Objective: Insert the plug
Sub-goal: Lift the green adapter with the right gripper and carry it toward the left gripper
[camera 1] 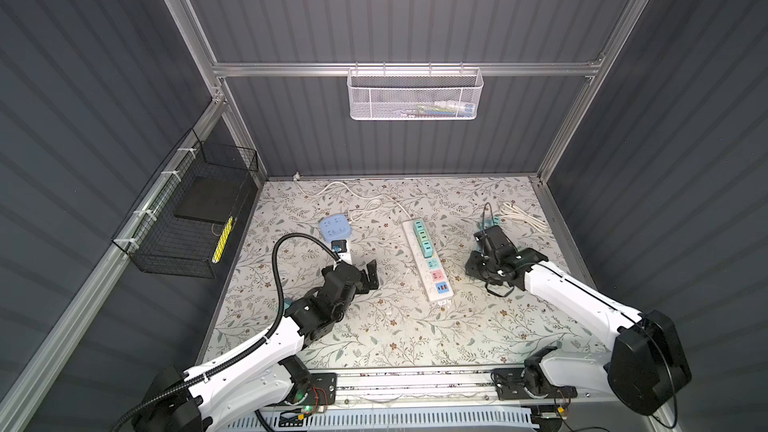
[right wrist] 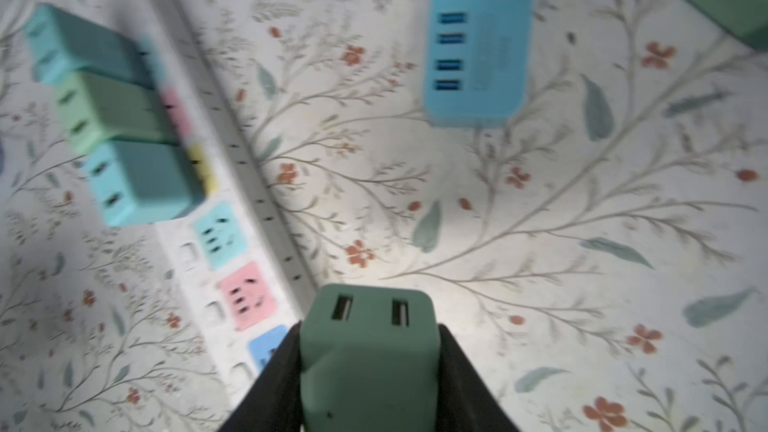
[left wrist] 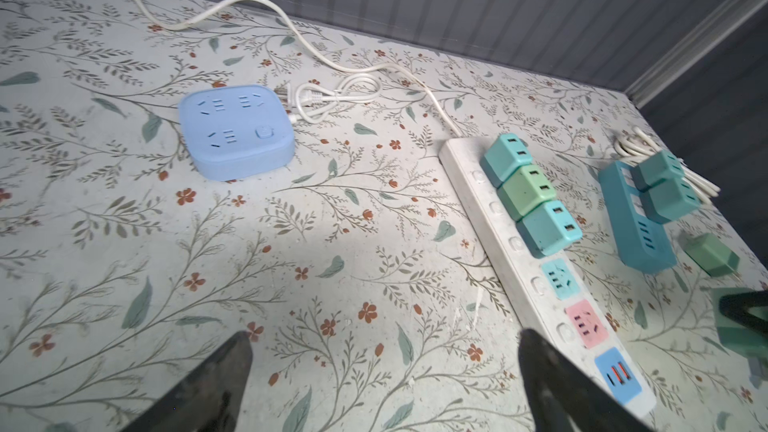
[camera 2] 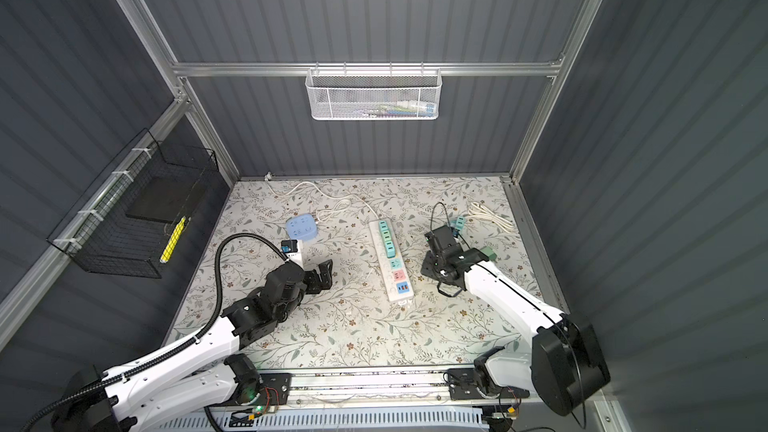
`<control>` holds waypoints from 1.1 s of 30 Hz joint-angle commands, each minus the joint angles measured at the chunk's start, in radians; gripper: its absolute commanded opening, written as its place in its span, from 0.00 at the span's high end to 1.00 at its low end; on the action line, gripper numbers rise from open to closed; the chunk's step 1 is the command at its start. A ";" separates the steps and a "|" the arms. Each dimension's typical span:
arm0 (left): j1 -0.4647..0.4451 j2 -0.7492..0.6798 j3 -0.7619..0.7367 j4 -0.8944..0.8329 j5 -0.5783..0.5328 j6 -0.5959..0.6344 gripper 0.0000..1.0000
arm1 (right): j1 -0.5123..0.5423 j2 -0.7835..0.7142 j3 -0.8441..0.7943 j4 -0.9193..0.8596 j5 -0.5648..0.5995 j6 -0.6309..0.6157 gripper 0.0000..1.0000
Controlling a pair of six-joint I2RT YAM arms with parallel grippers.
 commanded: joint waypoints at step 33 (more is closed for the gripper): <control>0.018 -0.120 -0.062 -0.210 -0.162 -0.220 0.00 | 0.355 0.706 0.445 0.139 -0.030 0.211 0.52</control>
